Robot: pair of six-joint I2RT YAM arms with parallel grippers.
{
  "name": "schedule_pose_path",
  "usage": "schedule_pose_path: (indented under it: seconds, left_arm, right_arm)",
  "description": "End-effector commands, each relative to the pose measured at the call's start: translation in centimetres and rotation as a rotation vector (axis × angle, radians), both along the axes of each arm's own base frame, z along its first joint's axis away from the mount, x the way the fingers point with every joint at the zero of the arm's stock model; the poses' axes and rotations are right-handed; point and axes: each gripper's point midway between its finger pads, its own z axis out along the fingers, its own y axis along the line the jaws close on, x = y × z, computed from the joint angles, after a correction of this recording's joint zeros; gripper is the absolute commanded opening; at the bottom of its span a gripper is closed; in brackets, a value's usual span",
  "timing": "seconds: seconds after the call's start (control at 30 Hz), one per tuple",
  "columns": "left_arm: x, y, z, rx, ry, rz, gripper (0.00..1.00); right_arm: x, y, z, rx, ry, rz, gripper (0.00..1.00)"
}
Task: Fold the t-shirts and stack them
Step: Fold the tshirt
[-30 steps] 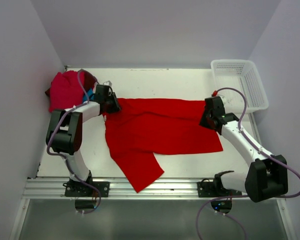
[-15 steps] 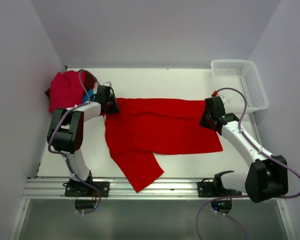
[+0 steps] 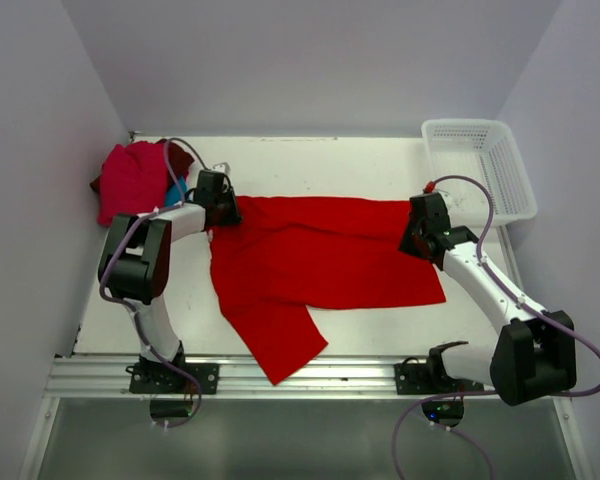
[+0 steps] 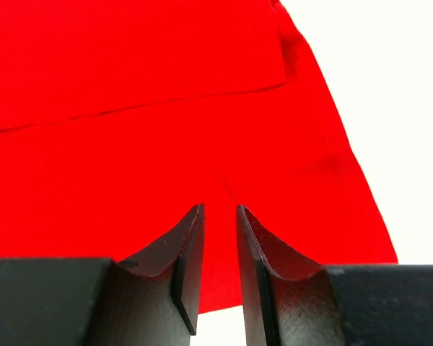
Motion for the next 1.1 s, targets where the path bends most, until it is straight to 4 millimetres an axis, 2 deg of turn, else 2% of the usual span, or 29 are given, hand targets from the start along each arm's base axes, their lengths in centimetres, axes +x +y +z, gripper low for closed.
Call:
schedule_pose_path:
  seconds: [0.0,0.07,0.2,0.5,0.7,0.83,0.97,1.07]
  left_arm:
    - [0.8,-1.6,0.4,-0.020,-0.030,-0.067,0.08]
    - [0.8,-1.7,0.6,-0.021,-0.034,-0.069,0.00]
    - [0.8,-1.9,1.5,-0.018,-0.054,-0.073,0.00]
    - [0.3,-2.6,5.2,-0.007,-0.118,-0.090,0.00]
    - [0.2,-2.1,6.2,0.017,-0.131,-0.071,0.00]
    - [0.0,-2.0,5.9,0.019,-0.119,-0.069,0.00]
    - [-0.1,-2.0,5.5,0.020,-0.109,-0.068,0.17]
    - [-0.1,-2.1,5.4,0.020,-0.106,-0.070,0.22]
  right_arm:
    - [0.2,0.1,0.5,-0.004,-0.019,0.008,0.28]
    - [0.2,0.0,0.5,-0.006,-0.020,0.006,0.28]
    - [0.2,0.1,0.4,-0.005,-0.017,0.009,0.27]
    - [0.2,0.2,0.1,-0.005,-0.015,0.010,0.27]
    - [0.1,0.3,0.0,-0.001,-0.014,0.011,0.27]
    - [0.1,0.3,0.0,-0.001,-0.014,0.011,0.27]
    - [0.1,0.4,0.0,-0.001,-0.014,0.012,0.27]
    - [0.1,0.3,-0.1,-0.002,-0.012,0.012,0.27]
